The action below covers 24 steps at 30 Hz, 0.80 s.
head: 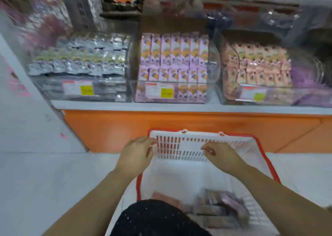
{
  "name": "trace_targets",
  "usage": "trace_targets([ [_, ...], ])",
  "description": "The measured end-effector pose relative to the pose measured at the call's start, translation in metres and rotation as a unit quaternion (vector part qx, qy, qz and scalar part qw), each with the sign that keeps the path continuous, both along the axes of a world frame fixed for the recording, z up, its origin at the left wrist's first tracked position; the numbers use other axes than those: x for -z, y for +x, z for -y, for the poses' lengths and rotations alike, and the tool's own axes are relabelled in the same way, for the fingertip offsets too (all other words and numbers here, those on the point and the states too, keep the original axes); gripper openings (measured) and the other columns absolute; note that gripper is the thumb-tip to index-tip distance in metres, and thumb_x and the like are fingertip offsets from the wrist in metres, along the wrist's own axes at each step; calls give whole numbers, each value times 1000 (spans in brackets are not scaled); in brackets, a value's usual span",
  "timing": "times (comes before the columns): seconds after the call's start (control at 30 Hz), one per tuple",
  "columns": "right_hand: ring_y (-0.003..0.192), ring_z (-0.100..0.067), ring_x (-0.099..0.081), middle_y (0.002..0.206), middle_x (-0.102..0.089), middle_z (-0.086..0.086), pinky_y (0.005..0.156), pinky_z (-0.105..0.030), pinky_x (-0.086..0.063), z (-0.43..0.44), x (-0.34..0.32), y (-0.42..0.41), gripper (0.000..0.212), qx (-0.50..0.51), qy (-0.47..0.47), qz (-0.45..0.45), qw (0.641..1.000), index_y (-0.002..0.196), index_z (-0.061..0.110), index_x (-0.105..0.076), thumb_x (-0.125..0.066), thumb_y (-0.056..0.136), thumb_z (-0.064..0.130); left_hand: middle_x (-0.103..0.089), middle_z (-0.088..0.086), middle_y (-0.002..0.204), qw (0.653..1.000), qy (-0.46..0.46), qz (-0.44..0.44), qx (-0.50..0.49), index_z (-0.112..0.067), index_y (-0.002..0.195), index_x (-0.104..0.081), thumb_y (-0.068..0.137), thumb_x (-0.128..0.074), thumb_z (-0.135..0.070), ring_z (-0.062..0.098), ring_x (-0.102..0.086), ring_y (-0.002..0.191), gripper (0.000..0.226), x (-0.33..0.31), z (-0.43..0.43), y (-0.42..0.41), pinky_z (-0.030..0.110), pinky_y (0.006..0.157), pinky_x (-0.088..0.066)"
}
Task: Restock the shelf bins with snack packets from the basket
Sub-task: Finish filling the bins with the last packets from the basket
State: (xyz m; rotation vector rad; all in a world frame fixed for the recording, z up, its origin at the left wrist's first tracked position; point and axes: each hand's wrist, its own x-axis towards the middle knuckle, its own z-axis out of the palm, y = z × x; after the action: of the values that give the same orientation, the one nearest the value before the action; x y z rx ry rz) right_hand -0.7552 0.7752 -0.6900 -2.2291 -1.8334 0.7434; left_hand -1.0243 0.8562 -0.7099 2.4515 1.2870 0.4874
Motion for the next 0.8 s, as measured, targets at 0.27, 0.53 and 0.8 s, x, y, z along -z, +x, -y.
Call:
trace_targets([
  [0.27, 121, -23, -50, 138, -49, -7, 96, -28, -41, 57, 99, 56, 37, -3, -305, 44, 951, 131, 11, -52, -48, 95, 19, -23, -2, 156, 979, -66, -190, 32, -28, 140, -42, 95, -46, -27, 21, -5, 147, 45, 62, 14, 29, 43, 118, -2],
  [0.53, 110, -25, -53, 123, -54, -7, 91, -35, -44, 60, 168, 47, 28, -153, -292, 193, 924, 117, 13, -56, -46, 91, 7, -60, 1, 127, 985, -16, -174, 14, -25, 109, -67, 75, -54, -30, 25, -46, 130, 37, 78, 14, 30, 50, 109, -31],
  [0.8, 110, -23, -55, 122, -54, -4, 93, -33, -38, 58, 194, 37, 36, -218, -211, 254, 918, 127, 15, -46, -47, 91, 12, -63, -1, 122, 989, 8, -150, 14, -24, 106, -69, 74, -56, -29, 22, -52, 124, 35, 84, 14, 27, 47, 108, -32],
])
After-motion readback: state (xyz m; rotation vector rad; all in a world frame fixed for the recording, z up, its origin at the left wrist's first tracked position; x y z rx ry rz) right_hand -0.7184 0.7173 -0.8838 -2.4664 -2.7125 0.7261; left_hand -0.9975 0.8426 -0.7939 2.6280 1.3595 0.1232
